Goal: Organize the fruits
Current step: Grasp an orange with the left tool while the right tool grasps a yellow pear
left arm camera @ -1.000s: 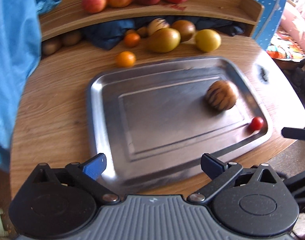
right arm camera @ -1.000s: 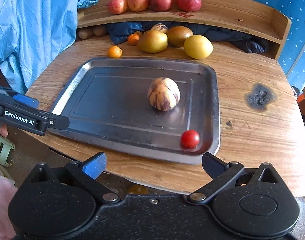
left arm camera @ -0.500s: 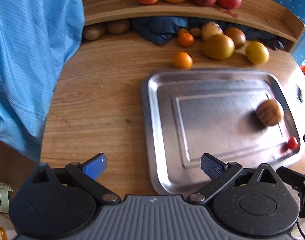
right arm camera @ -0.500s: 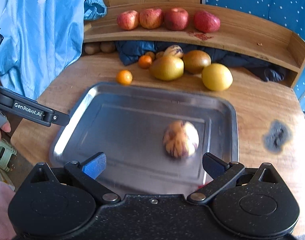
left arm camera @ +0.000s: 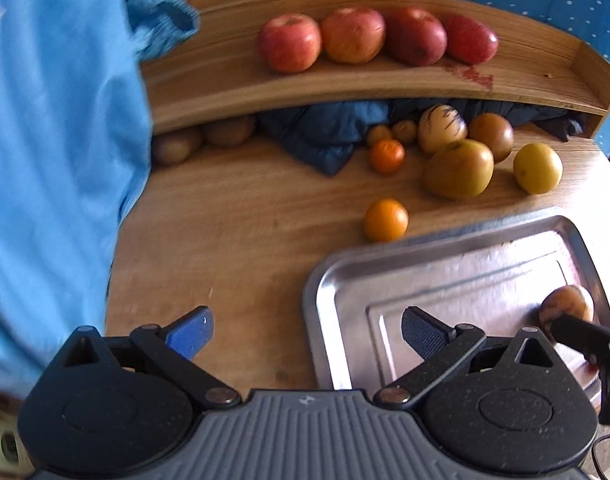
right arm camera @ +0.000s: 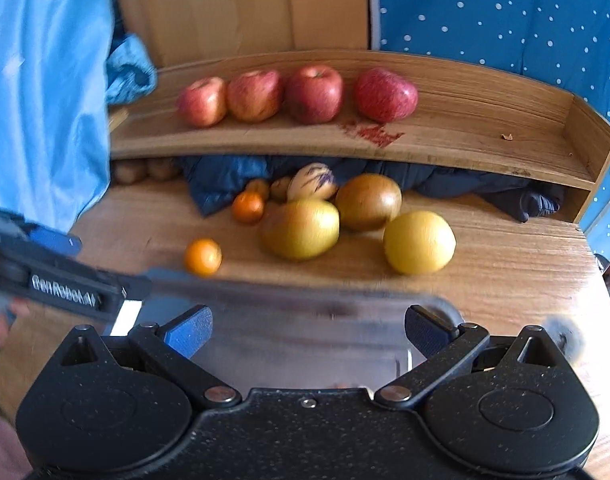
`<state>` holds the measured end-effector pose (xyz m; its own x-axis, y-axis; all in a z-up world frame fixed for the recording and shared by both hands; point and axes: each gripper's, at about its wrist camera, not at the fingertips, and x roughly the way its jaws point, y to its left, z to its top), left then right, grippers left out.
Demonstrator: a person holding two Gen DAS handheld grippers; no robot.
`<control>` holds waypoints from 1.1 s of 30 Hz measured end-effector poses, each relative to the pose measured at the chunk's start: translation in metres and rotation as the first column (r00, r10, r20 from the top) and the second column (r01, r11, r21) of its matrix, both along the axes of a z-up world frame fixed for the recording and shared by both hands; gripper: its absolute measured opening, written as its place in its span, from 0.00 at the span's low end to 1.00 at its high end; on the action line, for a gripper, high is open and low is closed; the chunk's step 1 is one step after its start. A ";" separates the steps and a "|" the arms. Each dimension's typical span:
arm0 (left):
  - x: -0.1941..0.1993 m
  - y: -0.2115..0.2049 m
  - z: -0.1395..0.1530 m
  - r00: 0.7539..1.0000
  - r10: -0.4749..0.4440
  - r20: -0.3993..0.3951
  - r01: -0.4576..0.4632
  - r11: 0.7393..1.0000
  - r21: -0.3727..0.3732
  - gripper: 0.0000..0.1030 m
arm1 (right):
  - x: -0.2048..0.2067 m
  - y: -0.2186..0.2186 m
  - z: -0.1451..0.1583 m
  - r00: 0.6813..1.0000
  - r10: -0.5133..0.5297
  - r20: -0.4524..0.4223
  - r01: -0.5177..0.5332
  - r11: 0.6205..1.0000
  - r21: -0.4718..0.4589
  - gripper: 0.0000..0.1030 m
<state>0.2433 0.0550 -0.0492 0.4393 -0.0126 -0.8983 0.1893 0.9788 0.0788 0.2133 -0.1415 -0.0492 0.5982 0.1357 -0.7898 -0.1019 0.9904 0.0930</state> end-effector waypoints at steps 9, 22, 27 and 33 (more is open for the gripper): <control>0.045 -0.014 -0.020 0.996 -0.094 -0.007 0.093 0.990 -0.102 0.99 | 0.060 -0.002 -0.015 0.994 -0.076 -0.074 0.081 0.994 0.067 0.99; 0.076 -0.025 -0.046 0.953 -0.301 0.040 0.303 0.950 -0.077 0.96 | 0.113 0.007 -0.044 0.973 -0.143 -0.182 0.170 0.975 0.142 0.94; 0.075 -0.026 -0.047 0.932 -0.357 0.052 0.361 0.927 -0.103 0.85 | 0.117 0.011 -0.051 0.963 -0.172 -0.207 0.207 0.965 0.160 0.84; 0.077 -0.026 -0.047 0.919 -0.391 0.055 0.395 0.910 -0.127 0.65 | 0.116 0.016 -0.057 0.952 -0.234 -0.198 0.266 0.951 0.158 0.75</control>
